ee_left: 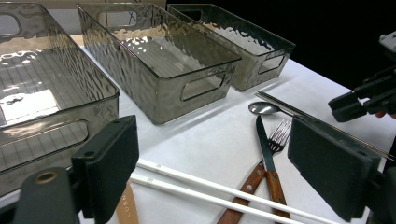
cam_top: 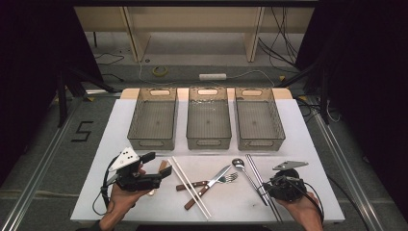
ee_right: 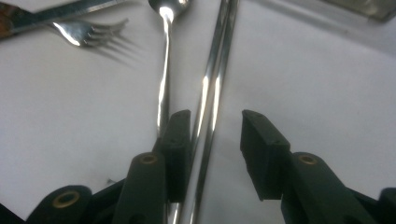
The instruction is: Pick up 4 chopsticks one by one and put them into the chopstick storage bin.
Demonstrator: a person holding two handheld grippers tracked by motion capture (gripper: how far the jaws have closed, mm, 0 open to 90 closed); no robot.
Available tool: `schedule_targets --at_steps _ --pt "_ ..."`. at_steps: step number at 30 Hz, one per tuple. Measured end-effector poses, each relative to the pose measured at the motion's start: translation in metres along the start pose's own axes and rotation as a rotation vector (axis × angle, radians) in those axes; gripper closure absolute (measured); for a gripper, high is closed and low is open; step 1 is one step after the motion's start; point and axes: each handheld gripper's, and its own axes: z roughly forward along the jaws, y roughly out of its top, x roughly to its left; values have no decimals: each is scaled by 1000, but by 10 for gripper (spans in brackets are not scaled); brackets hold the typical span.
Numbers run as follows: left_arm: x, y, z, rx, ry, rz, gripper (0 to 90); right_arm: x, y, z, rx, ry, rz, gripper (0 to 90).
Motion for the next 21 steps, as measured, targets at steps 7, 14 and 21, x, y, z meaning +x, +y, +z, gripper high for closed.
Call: schedule_targets --at_steps 7,14,21 --pt "-1 0 0 1 -1 2 159 -1 -1 8 44 9 7 699" --pt "-1 0 1 1 1 2 159 -3 -2 13 65 14 25 758" --pt "-1 0 1 2 1 5 159 -1 -3 17 81 5 18 784"
